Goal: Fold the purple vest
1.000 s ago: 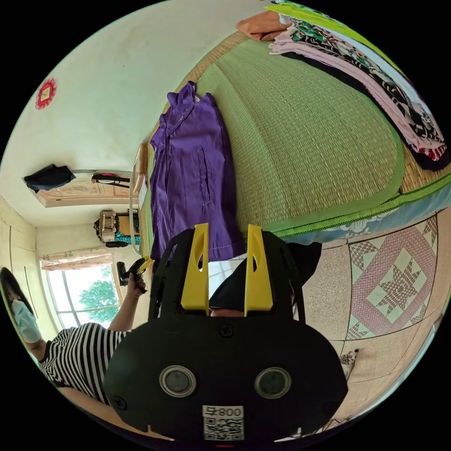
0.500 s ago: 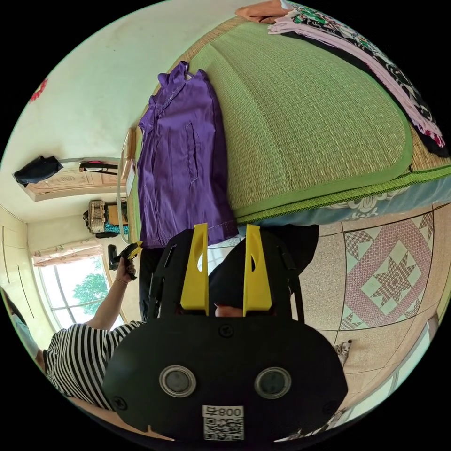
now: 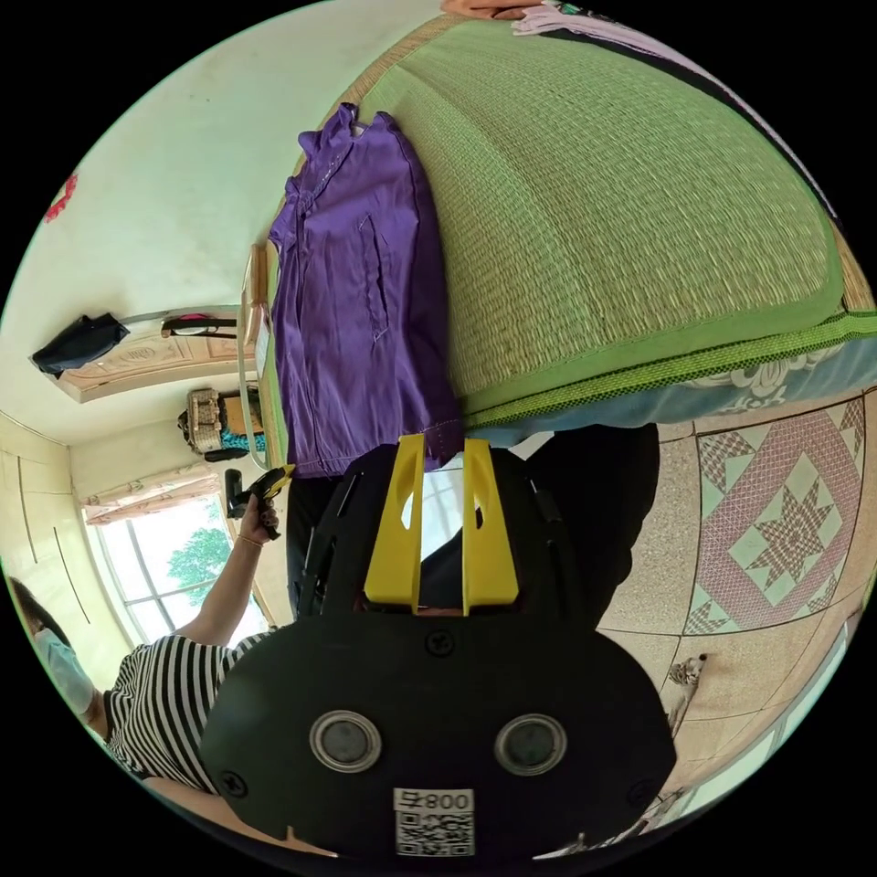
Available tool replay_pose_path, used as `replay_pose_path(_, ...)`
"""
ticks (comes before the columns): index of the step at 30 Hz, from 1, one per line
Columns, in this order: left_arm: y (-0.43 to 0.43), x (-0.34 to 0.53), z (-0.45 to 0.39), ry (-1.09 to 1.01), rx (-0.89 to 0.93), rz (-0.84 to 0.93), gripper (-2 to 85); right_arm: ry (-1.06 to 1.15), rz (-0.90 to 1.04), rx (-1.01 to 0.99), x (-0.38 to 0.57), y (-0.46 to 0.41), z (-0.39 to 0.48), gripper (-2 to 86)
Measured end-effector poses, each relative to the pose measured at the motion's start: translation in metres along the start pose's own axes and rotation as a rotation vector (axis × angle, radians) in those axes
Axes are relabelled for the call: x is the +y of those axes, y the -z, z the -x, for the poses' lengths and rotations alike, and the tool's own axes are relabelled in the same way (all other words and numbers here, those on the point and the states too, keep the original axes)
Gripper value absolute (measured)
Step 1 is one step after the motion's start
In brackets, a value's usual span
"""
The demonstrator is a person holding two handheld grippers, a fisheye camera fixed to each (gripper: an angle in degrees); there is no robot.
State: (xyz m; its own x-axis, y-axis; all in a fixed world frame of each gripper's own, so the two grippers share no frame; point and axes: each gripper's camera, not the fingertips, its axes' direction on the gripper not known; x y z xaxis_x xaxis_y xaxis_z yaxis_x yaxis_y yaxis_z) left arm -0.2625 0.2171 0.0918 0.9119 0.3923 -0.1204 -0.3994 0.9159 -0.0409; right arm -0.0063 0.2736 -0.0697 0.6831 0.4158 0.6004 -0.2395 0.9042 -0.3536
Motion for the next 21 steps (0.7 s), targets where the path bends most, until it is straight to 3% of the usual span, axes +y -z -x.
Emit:
replay_pose_path(9, -0.003, 0.005, 0.026, -0.038, 0.036, -0.013, 2.2, 0.069, -0.046, -0.028, 0.011, 0.027, -0.001, 3.0)
replay_pose_path(21, 0.033, 0.051, 0.061, -0.179, 0.217, -0.117, 1.9, 0.305, -0.084, -0.035, 0.062, 0.093, 0.047, 1.8)
